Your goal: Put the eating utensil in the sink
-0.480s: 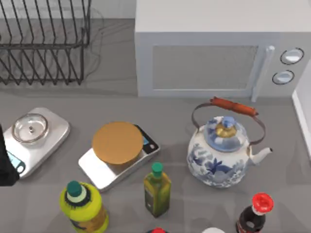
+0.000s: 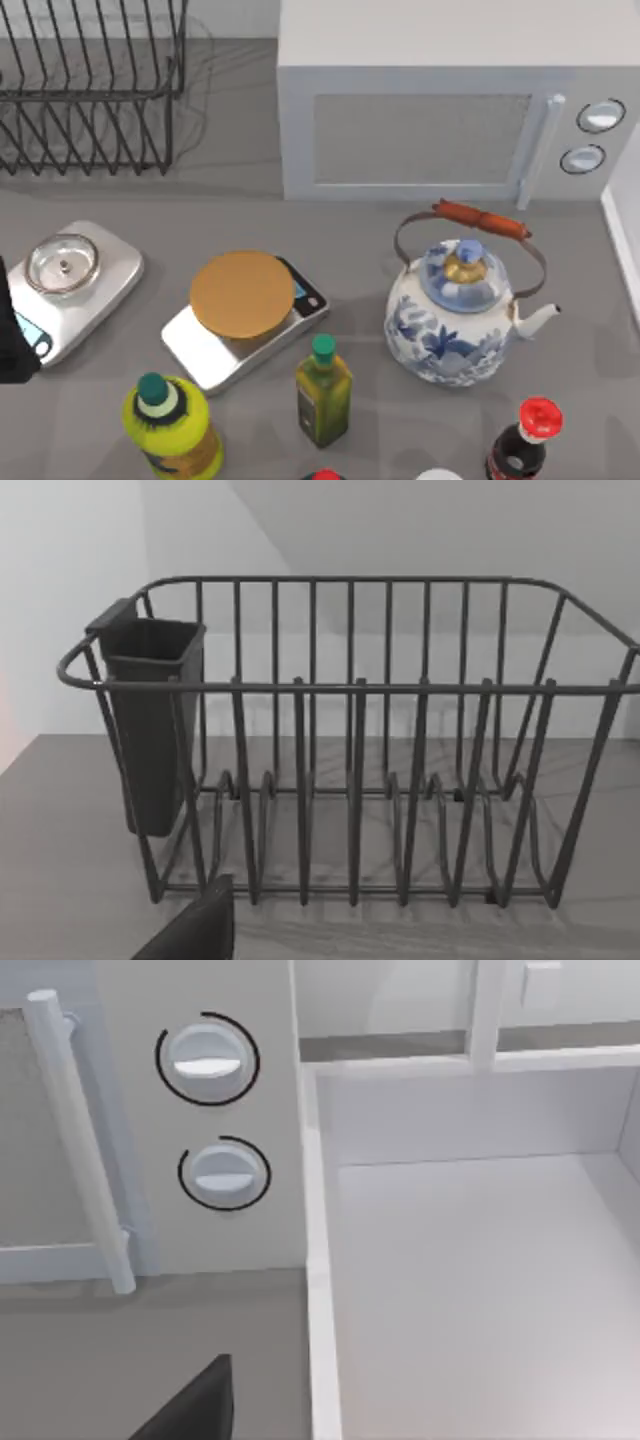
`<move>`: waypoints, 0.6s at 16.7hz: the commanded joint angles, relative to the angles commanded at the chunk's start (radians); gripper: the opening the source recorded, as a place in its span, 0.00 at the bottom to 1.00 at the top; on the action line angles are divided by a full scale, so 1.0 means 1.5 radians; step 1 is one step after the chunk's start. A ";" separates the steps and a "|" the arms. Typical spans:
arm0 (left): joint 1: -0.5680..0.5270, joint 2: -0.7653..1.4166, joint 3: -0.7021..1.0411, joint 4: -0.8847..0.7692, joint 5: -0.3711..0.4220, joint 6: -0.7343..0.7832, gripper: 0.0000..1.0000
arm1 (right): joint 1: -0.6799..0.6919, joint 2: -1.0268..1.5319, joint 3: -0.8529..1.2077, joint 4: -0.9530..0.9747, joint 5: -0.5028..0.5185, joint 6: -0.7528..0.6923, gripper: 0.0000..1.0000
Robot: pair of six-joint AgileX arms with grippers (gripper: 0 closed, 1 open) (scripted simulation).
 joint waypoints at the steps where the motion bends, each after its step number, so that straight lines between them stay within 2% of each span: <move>1: 0.000 0.000 0.000 0.000 0.000 0.000 1.00 | -0.008 0.050 0.031 -0.039 0.000 0.008 1.00; 10: 0.000 0.000 0.000 0.000 0.000 0.000 1.00 | -0.092 0.567 0.322 -0.423 -0.004 0.085 1.00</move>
